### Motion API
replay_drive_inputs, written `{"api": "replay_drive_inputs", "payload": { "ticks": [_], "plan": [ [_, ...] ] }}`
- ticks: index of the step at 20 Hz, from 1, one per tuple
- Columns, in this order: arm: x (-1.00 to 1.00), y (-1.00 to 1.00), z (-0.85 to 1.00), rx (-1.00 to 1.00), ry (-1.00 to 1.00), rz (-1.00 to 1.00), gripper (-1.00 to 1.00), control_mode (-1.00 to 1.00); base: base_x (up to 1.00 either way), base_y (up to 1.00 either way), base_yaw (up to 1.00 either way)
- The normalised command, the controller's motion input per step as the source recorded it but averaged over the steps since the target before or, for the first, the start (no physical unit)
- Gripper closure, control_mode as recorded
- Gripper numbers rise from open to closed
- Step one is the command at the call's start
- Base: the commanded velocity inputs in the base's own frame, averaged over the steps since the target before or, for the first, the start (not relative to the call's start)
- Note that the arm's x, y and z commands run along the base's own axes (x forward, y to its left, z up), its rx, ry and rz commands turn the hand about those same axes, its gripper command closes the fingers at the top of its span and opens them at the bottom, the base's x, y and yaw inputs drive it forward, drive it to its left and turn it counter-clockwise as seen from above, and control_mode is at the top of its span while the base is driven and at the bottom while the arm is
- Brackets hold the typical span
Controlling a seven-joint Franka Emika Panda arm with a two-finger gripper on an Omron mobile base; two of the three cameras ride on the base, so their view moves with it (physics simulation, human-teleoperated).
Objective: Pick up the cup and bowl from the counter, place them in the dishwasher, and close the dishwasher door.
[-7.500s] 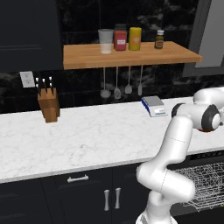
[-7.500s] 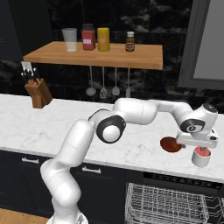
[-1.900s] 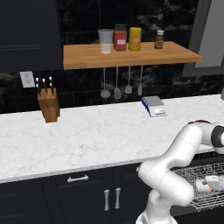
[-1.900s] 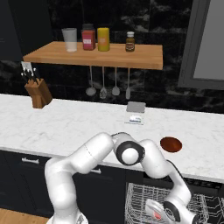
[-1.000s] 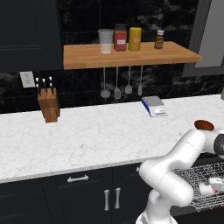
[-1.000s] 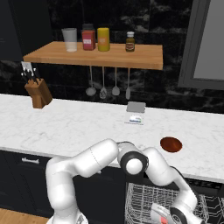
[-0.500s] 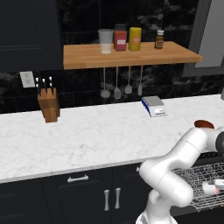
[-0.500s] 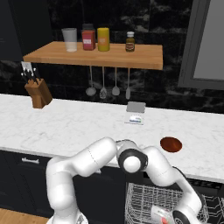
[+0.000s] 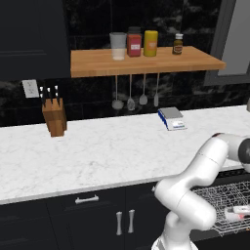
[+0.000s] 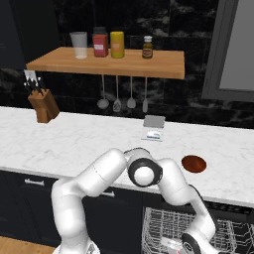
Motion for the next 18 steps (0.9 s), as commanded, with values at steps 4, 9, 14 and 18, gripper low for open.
{"api": "replay_drive_inputs", "payload": {
  "ticks": [4, 9, 14, 18],
  "plan": [
    [-0.14, 0.27, -0.17, -0.22, 0.14, -0.08, -1.00, -1.00, 0.00, 0.00, 0.00],
    [-0.54, 0.00, 0.10, -0.13, 0.13, -0.12, -1.00, -1.00, 0.00, 0.00, 0.00],
    [-0.39, 0.00, 0.15, -0.15, 0.01, -0.17, -1.00, -1.00, 0.00, 0.00, 0.00],
    [-0.74, -0.14, 0.69, 0.00, -0.02, -0.06, -1.00, -1.00, 0.00, 0.00, 0.00]
  ]
}}
